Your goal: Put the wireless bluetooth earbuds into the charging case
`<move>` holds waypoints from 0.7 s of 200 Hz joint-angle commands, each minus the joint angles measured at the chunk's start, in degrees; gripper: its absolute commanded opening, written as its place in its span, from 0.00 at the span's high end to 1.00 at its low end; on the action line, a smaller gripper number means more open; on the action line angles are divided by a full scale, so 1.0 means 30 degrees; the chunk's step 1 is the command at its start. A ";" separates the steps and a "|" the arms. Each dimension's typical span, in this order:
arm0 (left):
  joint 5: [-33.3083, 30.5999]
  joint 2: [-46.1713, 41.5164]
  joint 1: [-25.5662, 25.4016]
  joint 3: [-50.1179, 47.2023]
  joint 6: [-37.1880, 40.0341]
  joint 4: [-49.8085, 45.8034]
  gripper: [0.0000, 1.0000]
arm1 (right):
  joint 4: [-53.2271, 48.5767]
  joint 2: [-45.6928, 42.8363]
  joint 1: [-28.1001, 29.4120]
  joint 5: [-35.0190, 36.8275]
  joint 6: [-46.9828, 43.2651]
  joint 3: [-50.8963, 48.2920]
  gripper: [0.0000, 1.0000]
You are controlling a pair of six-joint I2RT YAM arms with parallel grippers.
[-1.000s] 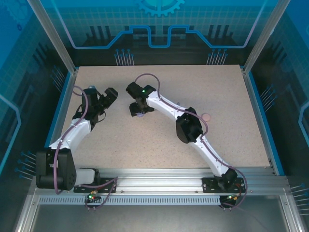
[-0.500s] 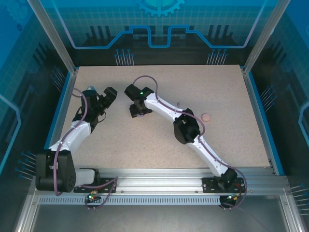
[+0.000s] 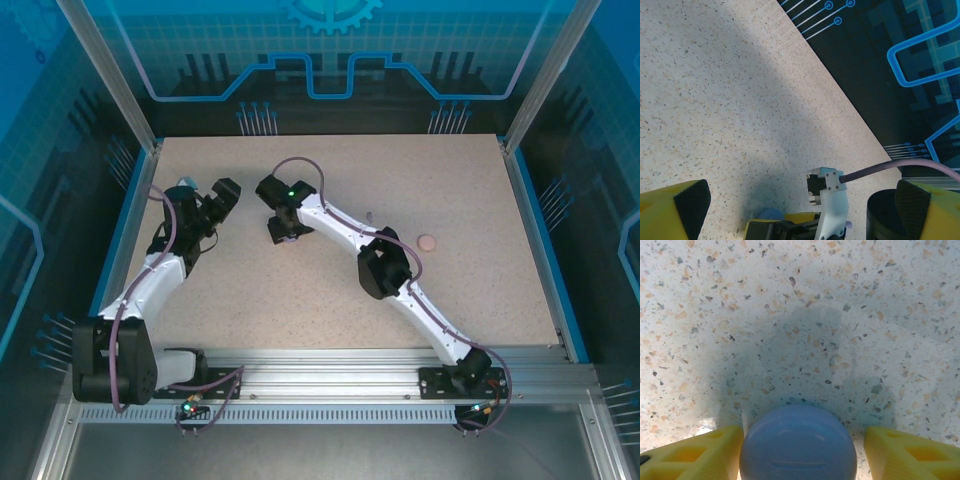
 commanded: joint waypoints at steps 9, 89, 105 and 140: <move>0.0506 -0.0544 0.0188 0.0329 0.0620 -0.0560 0.01 | -0.0295 0.1178 0.0384 0.0165 -0.0564 0.0315 0.36; 0.1196 -0.0253 0.0186 0.0305 0.0687 -0.0655 0.01 | -0.0531 0.0439 0.0391 -0.0341 -0.0260 0.0460 0.60; 0.1466 -0.0167 0.0166 0.0288 0.0647 -0.0614 0.01 | -0.0583 -0.0322 0.0212 -0.0814 0.0428 0.0282 0.64; 0.1871 -0.0063 0.0162 -0.0134 0.0195 -0.0187 0.01 | 0.0873 -0.3409 -0.0598 -0.1685 0.2292 -0.2488 0.66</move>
